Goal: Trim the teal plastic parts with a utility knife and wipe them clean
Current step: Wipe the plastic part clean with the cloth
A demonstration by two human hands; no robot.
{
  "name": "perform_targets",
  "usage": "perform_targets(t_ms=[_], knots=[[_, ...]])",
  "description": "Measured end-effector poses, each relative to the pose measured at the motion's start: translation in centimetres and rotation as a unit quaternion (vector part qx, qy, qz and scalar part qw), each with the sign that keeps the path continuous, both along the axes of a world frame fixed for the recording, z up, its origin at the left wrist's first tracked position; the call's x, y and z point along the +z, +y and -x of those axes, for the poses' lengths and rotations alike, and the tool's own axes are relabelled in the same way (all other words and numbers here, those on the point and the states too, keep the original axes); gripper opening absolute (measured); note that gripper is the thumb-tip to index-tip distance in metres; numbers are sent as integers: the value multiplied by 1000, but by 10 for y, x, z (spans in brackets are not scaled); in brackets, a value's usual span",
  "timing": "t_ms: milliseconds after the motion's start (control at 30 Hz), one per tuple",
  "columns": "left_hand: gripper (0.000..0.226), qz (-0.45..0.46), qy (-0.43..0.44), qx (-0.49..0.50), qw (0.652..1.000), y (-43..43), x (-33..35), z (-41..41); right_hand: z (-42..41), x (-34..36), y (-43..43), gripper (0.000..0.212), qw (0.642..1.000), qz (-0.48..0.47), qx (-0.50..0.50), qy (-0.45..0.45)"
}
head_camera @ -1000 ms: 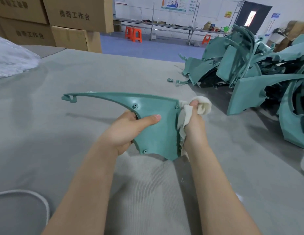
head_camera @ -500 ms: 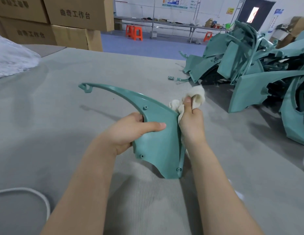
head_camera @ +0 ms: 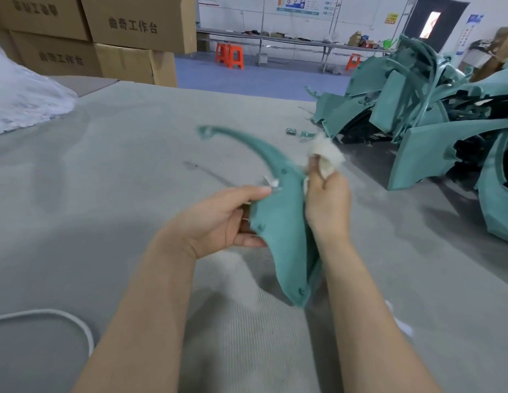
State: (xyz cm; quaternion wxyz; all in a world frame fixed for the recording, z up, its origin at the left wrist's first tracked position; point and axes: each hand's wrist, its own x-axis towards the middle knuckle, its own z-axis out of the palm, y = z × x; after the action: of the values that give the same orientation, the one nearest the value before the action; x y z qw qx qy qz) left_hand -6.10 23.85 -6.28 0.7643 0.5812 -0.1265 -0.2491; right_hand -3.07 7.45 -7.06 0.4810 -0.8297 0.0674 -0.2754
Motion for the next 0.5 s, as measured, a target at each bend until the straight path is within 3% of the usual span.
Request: perform_targets(t_ms=[100, 167, 233, 333, 433, 500], knots=[[48, 61, -66, -64, 994, -12, 4, 7, -6, 0, -13, 41, 975, -207, -85, 2], [49, 7, -124, -61, 990, -31, 0, 11, -7, -1, -16, 36, 955, -283, -88, 10], [23, -40, -159, 32, 986, -46, -2, 12, -7, -2, -14, 35, 958, -272, -87, 15], [30, 15, -103, 184, 977, -42, -1, 2, -3, -6, -3, 31, 978, -202, -38, -31], [21, 97, -52, 195, 975, -26, -4, -7, 1, -11, 14, 48, 995, -74, 49, -39], [17, 121, -7, 191, 974, -15, -7, -12, 0, -14, 21, 56, 997, -46, 58, -30]])
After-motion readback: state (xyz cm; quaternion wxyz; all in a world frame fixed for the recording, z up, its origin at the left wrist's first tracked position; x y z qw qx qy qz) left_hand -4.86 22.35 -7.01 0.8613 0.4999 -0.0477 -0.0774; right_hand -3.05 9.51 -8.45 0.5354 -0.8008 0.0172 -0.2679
